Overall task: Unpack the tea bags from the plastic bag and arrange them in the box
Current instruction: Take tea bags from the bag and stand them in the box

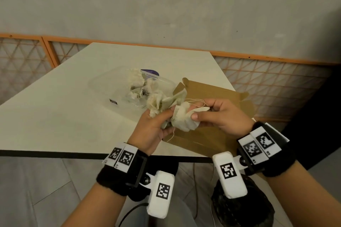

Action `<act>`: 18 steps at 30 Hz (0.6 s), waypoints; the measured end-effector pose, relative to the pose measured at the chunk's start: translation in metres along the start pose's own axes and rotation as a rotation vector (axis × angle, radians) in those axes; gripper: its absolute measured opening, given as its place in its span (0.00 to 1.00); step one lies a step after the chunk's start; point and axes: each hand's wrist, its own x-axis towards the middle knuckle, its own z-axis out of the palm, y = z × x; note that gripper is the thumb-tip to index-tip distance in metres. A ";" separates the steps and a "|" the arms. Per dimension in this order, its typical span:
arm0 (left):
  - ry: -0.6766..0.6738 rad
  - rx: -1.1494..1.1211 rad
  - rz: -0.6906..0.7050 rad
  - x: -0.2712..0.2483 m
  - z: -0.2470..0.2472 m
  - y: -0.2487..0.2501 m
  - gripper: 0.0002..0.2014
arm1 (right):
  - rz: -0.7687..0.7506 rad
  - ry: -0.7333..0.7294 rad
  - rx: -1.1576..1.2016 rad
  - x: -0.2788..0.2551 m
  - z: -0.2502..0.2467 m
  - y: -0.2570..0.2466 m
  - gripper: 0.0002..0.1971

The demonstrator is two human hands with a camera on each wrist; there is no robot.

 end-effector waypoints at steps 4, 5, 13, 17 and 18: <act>-0.096 0.034 -0.030 0.004 0.008 0.002 0.24 | 0.004 0.098 -0.120 0.013 0.005 0.001 0.06; -0.100 0.046 -0.033 0.006 0.007 0.002 0.24 | -0.001 0.106 -0.133 0.016 0.005 0.002 0.06; -0.016 -0.074 -0.004 0.024 0.002 -0.005 0.27 | 0.012 0.318 0.009 0.018 -0.012 0.015 0.09; 0.027 -0.088 0.039 0.026 0.001 -0.009 0.25 | -0.035 0.266 0.131 0.003 -0.012 0.018 0.08; 0.030 -0.096 0.045 0.027 0.002 -0.008 0.25 | -0.048 0.218 0.183 0.000 -0.010 0.016 0.06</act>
